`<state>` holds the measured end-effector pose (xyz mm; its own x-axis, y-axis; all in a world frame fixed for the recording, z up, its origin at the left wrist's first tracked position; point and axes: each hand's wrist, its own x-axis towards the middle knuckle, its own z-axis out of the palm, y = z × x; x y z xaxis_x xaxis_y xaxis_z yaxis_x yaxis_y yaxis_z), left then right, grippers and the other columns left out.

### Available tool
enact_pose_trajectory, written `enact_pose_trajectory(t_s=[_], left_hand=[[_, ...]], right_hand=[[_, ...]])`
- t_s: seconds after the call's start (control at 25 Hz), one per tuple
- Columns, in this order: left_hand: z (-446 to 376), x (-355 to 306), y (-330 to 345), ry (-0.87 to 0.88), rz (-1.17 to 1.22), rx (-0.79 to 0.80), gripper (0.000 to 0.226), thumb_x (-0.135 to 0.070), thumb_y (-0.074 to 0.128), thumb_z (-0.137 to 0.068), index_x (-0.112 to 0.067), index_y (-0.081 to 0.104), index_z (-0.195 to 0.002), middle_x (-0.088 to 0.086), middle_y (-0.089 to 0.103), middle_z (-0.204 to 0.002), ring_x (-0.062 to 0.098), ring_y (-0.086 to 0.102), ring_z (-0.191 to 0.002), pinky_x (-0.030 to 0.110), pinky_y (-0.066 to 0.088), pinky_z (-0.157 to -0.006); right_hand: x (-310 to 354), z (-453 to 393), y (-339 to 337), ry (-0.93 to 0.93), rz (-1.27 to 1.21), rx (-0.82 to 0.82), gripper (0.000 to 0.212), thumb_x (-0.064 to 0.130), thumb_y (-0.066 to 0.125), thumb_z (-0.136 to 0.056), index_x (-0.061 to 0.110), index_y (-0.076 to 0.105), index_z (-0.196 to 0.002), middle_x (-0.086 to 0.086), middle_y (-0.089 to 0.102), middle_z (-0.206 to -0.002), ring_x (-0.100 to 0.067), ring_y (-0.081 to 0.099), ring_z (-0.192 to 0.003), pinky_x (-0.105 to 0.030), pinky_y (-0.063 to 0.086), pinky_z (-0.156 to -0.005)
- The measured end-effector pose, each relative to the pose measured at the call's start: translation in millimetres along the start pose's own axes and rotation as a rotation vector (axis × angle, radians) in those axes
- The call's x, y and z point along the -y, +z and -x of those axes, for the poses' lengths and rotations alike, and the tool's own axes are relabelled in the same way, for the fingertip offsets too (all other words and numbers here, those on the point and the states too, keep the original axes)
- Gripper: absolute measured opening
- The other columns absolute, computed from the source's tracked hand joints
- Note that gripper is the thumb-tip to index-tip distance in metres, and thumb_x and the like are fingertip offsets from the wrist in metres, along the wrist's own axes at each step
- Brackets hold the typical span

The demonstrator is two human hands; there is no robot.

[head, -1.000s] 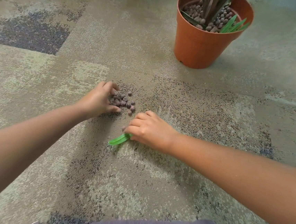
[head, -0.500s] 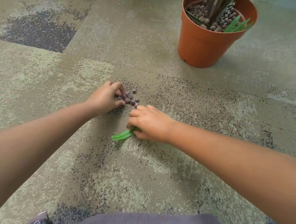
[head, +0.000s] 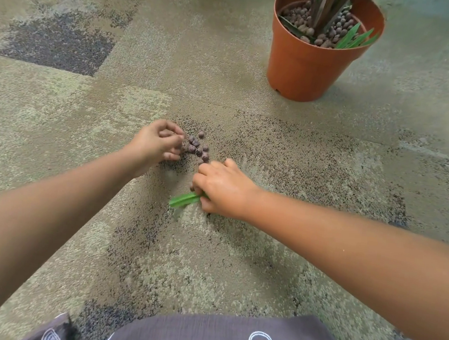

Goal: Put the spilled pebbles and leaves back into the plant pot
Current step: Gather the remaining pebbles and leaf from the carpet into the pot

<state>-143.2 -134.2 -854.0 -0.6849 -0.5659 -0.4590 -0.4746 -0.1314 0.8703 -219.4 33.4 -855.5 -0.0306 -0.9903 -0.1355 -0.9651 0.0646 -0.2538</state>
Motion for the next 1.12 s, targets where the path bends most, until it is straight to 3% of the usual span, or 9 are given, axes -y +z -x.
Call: enact_pose_trajectory(t_s=[0.24, 0.36, 0.44, 0.56, 0.64, 0.72, 0.8, 0.96, 1.12], left_hand=[[23, -9, -9, -0.061, 0.895, 0.158, 0.004, -0.014, 0.056, -0.082, -0.012, 0.055, -0.085, -0.002, 0.051, -0.079, 0.003, 0.052, -0.061, 0.013, 0.050, -0.058], [32, -13, 10, -0.027, 1.036, 0.225, 0.014, -0.025, 0.055, -0.080, -0.012, 0.056, -0.085, 0.002, 0.054, -0.078, 0.005, 0.052, -0.060, 0.013, 0.051, -0.058], [33, -15, 22, -0.079, 1.003, 0.147, 0.016, -0.026, 0.050, -0.085, -0.013, 0.055, -0.078, 0.001, 0.054, -0.071, 0.005, 0.050, -0.055, 0.012, 0.049, -0.052], [27, -18, 26, -0.183, 0.764, -0.048, 0.024, -0.029, 0.048, -0.090, -0.014, 0.050, -0.070, -0.004, 0.050, -0.058, 0.005, 0.045, -0.048, 0.014, 0.044, -0.046], [25, -17, 26, -0.210, 0.266, -0.118, 0.023, -0.029, 0.048, -0.090, -0.013, 0.049, -0.073, -0.004, 0.047, -0.059, 0.008, 0.041, -0.048, 0.016, 0.041, -0.044], [26, -6, 27, -0.132, -0.321, -0.059, 0.019, -0.028, 0.053, -0.088, -0.013, 0.050, -0.077, -0.002, 0.050, -0.063, 0.010, 0.042, -0.050, 0.019, 0.039, -0.044], [28, 3, 31, -0.075, -0.619, 0.080, 0.014, -0.025, 0.059, -0.084, -0.015, 0.050, -0.079, -0.002, 0.055, -0.069, 0.011, 0.046, -0.052, 0.021, 0.037, -0.045], [30, 10, 38, -0.026, -0.803, 0.057, 0.024, -0.031, 0.070, -0.074, -0.022, 0.049, -0.078, -0.006, 0.055, -0.073, 0.009, 0.048, -0.061, 0.024, 0.039, -0.051], [30, 13, 47, 0.021, -0.875, -0.022, 0.027, -0.037, 0.068, -0.075, -0.020, 0.048, -0.080, -0.004, 0.056, -0.072, 0.010, 0.049, -0.058, 0.026, 0.040, -0.048]], right_hand=[[-2, 25, 11, 0.267, -0.342, -0.058, 0.017, 0.016, 0.053, -0.088, 0.021, 0.055, -0.105, 0.007, 0.055, -0.094, -0.010, 0.051, -0.088, -0.027, 0.040, -0.091], [-11, 34, 10, 0.443, -0.536, -0.156, 0.016, 0.014, 0.054, -0.087, 0.021, 0.055, -0.101, 0.011, 0.048, -0.085, -0.005, 0.050, -0.072, -0.017, 0.045, -0.060], [-19, 34, 9, 0.522, -0.524, -0.217, 0.017, 0.018, 0.055, -0.087, 0.021, 0.055, -0.104, 0.010, 0.048, -0.090, -0.005, 0.049, -0.076, -0.016, 0.043, -0.064], [-20, 29, 9, 0.542, -0.505, -0.186, 0.031, 0.031, 0.059, -0.084, 0.020, 0.053, -0.112, 0.003, 0.051, -0.106, -0.009, 0.051, -0.094, -0.023, 0.046, -0.085], [-11, 26, 13, 0.466, -0.468, -0.087, 0.039, 0.038, 0.062, -0.080, 0.020, 0.050, -0.113, 0.001, 0.053, -0.110, -0.011, 0.053, -0.095, -0.026, 0.048, -0.086], [-3, 24, 17, 0.409, -0.402, -0.019, 0.041, 0.041, 0.064, -0.077, 0.020, 0.049, -0.108, 0.002, 0.053, -0.106, -0.011, 0.051, -0.092, -0.026, 0.048, -0.084], [-2, 25, 17, 0.385, -0.384, -0.017, 0.032, 0.039, 0.065, -0.078, 0.020, 0.051, -0.099, 0.005, 0.050, -0.098, -0.010, 0.048, -0.088, -0.022, 0.044, -0.080], [-13, 30, 7, 0.349, -0.432, 0.020, 0.011, 0.026, 0.063, -0.083, 0.022, 0.052, -0.084, 0.012, 0.049, -0.081, -0.008, 0.051, -0.073, -0.012, 0.038, -0.057], [-25, 32, -1, 0.425, -0.643, -0.014, 0.007, 0.016, 0.065, -0.083, 0.020, 0.059, -0.082, 0.012, 0.055, -0.077, -0.007, 0.054, -0.067, -0.017, 0.046, -0.056]])
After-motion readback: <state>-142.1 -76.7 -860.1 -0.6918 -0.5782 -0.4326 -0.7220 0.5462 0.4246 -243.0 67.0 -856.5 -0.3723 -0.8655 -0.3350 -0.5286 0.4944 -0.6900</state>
